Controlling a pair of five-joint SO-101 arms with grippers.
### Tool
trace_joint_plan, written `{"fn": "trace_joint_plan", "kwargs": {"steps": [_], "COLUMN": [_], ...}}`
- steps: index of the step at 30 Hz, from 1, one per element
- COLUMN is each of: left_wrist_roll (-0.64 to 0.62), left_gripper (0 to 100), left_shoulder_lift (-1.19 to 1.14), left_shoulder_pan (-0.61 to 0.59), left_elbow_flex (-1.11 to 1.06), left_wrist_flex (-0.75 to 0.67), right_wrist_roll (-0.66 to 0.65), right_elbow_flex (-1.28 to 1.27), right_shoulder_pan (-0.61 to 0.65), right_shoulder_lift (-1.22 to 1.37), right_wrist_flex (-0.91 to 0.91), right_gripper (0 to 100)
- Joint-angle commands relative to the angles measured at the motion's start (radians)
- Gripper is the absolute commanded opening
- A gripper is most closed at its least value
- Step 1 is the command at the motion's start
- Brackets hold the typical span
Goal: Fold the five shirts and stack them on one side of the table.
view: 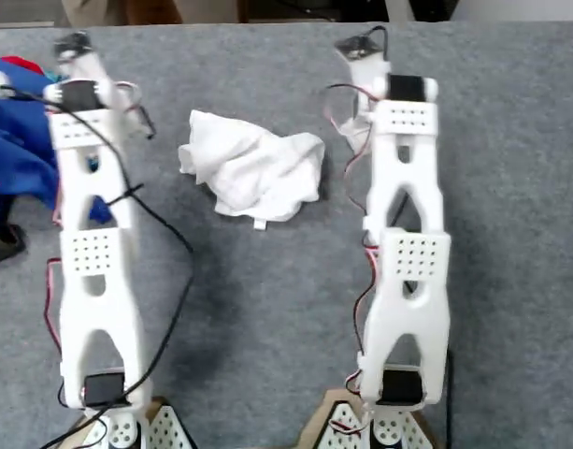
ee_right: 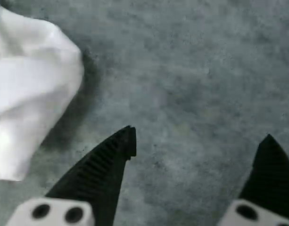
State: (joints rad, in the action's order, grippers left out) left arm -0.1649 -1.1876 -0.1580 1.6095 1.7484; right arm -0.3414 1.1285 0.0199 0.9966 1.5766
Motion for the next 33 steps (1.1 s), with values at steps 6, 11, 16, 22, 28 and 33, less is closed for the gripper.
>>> {"fn": "trace_joint_plan", "kwargs": {"steps": [6, 11, 16, 22, 28, 33], "left_wrist_roll": [-0.078, -0.110, -0.166, -0.189, -0.181, -0.183], "left_gripper": [18, 1, 2, 2, 2, 2], "left_shoulder_lift": [-0.048, -0.097, -0.128, -0.136, -0.137, -0.137], "left_shoulder_pan": [0.103, 0.160, 0.133, 0.091, 0.095, 0.103], "left_elbow_flex": [0.018, 0.063, 0.064, 0.063, 0.060, 0.061], "left_wrist_flex": [-0.023, -0.029, -0.035, -0.068, -0.061, -0.071], "right_wrist_roll": [0.000, 0.000, 0.031, 0.034, 0.035, 0.104], "right_elbow_flex": [0.280, 0.260, 0.263, 0.263, 0.280, 0.354], "right_shoulder_pan": [0.242, 0.363, 0.351, 0.269, 0.107, -0.016], "right_shoulder_lift": [-0.013, 0.033, 0.127, 0.206, 0.232, 0.242], "right_wrist_flex": [0.204, 0.181, 0.103, 0.006, -0.061, -0.103], "right_gripper": [37.2, 37.2, 36.3, 12.1, 3.2, 3.3]}}
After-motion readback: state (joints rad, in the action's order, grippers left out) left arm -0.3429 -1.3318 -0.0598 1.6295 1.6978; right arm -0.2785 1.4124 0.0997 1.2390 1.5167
